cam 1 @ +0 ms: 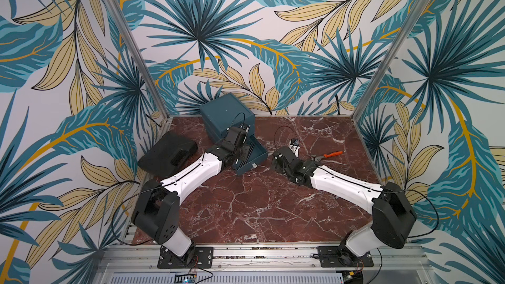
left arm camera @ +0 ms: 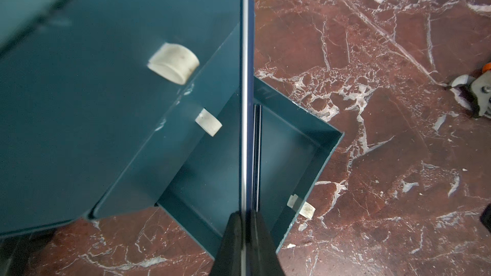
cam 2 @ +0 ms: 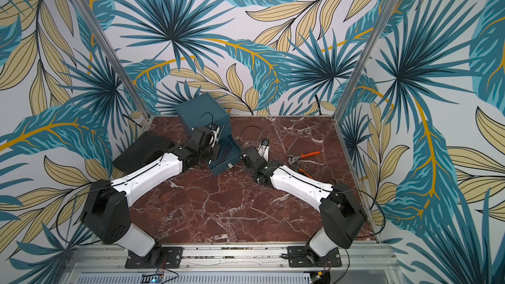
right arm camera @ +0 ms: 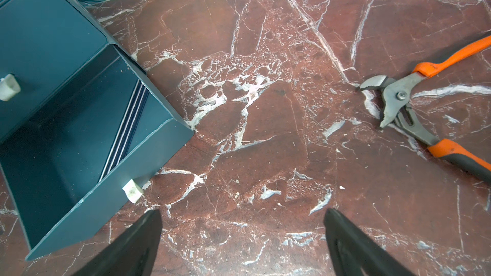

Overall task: Please place the pencils in the drawer according to their color
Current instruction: Place the pencil in the drawer.

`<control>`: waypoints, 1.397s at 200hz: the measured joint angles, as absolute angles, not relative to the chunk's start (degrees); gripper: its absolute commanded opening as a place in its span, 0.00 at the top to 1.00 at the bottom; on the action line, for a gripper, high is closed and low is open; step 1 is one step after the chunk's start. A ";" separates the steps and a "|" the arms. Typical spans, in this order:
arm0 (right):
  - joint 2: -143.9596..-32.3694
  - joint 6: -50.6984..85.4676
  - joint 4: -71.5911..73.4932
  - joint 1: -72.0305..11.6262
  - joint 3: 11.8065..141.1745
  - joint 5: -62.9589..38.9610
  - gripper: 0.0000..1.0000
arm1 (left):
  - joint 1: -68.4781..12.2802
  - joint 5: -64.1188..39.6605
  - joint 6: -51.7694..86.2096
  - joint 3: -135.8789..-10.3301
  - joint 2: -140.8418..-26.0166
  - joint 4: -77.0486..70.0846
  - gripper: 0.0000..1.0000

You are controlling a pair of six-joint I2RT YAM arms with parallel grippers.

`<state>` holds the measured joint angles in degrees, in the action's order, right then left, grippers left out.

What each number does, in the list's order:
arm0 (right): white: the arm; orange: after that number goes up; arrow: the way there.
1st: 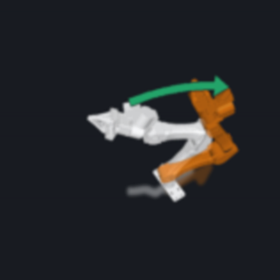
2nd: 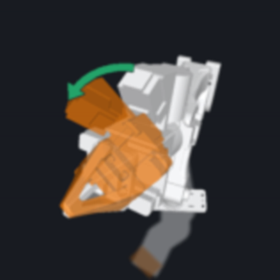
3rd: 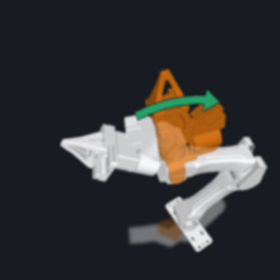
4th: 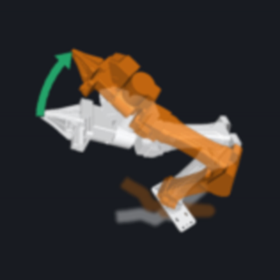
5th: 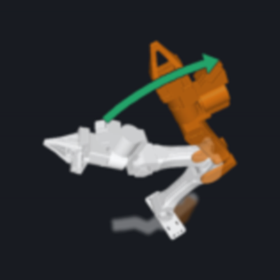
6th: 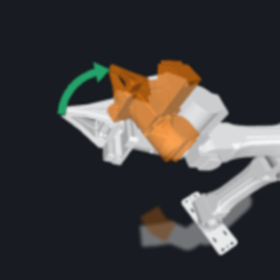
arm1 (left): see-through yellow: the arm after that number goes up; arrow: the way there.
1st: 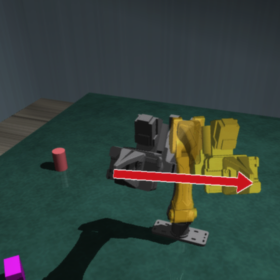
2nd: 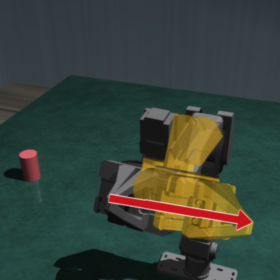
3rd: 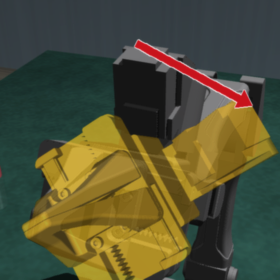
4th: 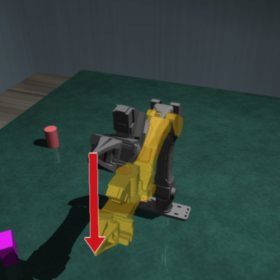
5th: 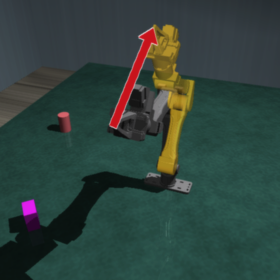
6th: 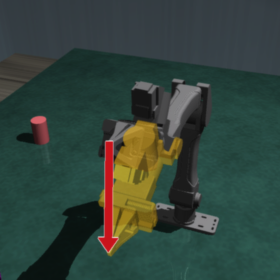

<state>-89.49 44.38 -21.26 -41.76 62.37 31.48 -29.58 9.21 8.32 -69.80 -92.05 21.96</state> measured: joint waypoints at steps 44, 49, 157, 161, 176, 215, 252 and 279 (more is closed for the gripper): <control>-89.49 44.60 -21.34 -41.76 62.37 31.48 0.01 | -28.97 7.44 8.58 -72.36 -96.14 23.86 1.00; -89.49 44.62 -21.34 -41.76 62.37 31.48 0.01 | -28.97 7.31 8.67 -72.62 -96.49 23.94 1.00; -89.49 45.01 -21.52 -41.76 62.37 31.44 0.01 | -28.69 6.87 9.56 -74.35 -101.62 26.06 1.00; -89.49 45.04 -21.52 -41.76 62.37 31.44 0.01 | -28.64 6.94 9.54 -74.35 -101.78 26.06 1.00; -89.49 45.06 -21.52 -41.76 62.37 31.42 0.00 | -28.49 7.22 9.54 -74.35 -102.28 26.28 1.00; -89.49 45.10 -21.52 -41.76 62.37 31.00 0.00 | -28.18 7.70 9.58 -74.35 -103.20 26.44 1.00; -89.49 45.28 -21.52 -41.76 62.37 30.98 0.01 | -28.18 7.70 9.67 -74.65 -103.85 26.44 1.00; -89.49 45.45 -21.52 -41.76 62.37 30.81 0.01 | -28.16 7.70 9.93 -75.09 -104.27 26.37 0.96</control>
